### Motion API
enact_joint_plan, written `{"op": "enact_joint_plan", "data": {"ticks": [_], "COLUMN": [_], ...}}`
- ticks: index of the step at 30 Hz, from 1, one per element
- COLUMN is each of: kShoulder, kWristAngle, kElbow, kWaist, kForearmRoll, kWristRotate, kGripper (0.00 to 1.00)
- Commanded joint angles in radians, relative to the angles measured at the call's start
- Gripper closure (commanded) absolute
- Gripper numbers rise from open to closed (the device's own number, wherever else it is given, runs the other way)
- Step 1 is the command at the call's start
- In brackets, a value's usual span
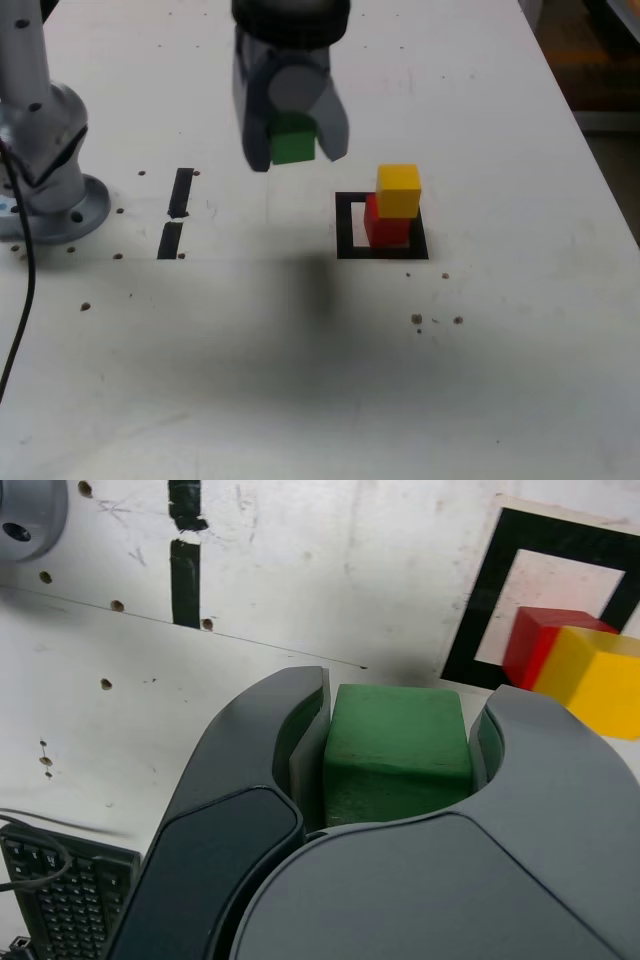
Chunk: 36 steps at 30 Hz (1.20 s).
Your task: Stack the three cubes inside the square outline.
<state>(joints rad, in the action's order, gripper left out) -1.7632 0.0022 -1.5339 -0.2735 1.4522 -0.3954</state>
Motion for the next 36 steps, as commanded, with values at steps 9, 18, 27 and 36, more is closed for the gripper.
{"op": "enact_joint_plan", "data": {"ticks": [9, 18, 27, 36], "kShoulder": [-0.112, -0.196, -0.239, -0.276], "kWristAngle": [-0.004, -0.022, -0.043, -0.047], "kElbow": [-0.200, -0.295, -0.296, -0.313], "kWaist": [0.049, 0.066, 0.082, 0.105], "kForearmRoll": [0.030, 0.029, 0.022, 0.010], "kWristRotate": [0.087, 0.127, 0.144, 0.166], "kGripper": [0.55, 0.55, 0.54, 0.54]}}
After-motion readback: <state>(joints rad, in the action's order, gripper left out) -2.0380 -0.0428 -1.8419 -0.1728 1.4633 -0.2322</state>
